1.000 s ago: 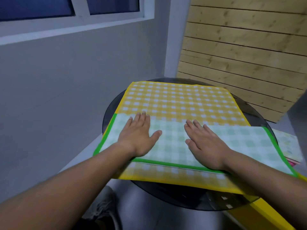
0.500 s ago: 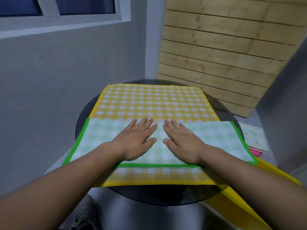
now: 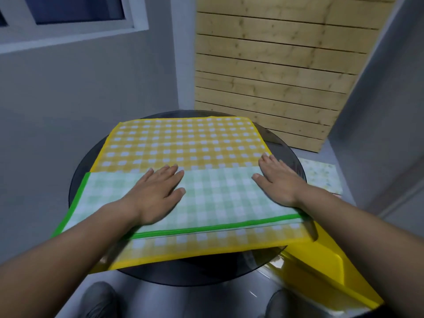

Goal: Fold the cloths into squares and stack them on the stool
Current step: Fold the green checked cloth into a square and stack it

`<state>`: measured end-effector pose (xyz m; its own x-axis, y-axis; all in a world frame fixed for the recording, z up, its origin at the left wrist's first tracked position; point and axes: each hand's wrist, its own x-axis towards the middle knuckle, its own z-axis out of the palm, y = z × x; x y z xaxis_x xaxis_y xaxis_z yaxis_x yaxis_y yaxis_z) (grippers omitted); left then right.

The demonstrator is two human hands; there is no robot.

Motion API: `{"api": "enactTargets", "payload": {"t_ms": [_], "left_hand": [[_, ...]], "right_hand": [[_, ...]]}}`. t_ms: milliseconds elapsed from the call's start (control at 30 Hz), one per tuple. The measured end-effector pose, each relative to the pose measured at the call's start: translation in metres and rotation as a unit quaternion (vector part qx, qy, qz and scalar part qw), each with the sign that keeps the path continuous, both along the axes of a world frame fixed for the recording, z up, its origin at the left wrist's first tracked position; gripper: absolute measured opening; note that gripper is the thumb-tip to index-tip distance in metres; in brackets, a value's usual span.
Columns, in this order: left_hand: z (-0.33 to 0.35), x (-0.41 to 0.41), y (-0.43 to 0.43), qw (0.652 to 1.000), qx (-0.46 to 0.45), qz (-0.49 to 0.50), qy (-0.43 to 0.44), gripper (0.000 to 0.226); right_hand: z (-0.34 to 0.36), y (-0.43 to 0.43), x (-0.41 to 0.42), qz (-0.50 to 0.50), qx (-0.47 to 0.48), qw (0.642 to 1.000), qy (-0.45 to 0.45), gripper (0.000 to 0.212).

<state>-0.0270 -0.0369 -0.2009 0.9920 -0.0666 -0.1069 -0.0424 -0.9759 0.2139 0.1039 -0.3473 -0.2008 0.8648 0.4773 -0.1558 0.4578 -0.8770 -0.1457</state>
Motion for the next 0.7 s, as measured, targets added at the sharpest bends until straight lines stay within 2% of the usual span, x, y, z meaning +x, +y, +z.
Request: {"api": "enactTargets", "payload": {"t_ms": [100, 167, 267, 367, 533, 633, 700], "left_hand": [[0.011, 0.011, 0.004, 0.997, 0.023, 0.007, -0.078, 0.04], [0.022, 0.022, 0.006, 0.994, 0.038, 0.03, -0.094, 0.032], [0.035, 0.036, 0.008, 0.997, 0.013, 0.06, -0.042, 0.028], [0.041, 0.043, 0.005, 0.997, -0.034, 0.063, 0.013, 0.009], [0.045, 0.045, 0.009, 0.985, -0.134, 0.103, 0.03, 0.015], [0.046, 0.042, 0.018, 0.961, -0.199, 0.193, 0.001, 0.028], [0.048, 0.037, 0.02, 0.932, -0.243, 0.27, -0.021, 0.032]], "right_hand": [[0.006, 0.006, -0.006, -0.002, 0.034, 0.999, -0.011, 0.072], [0.009, 0.019, -0.018, 0.018, 0.065, 0.997, -0.029, 0.069], [0.014, 0.043, -0.039, 0.064, 0.086, 0.994, -0.023, 0.066], [0.014, 0.062, -0.057, 0.107, 0.073, 0.991, -0.019, 0.068], [0.014, 0.072, -0.063, 0.117, 0.1, 0.988, 0.0, 0.064], [0.015, 0.071, -0.06, 0.122, 0.132, 0.984, 0.005, 0.06], [0.015, 0.072, -0.062, 0.135, 0.142, 0.98, 0.01, 0.062]]}}
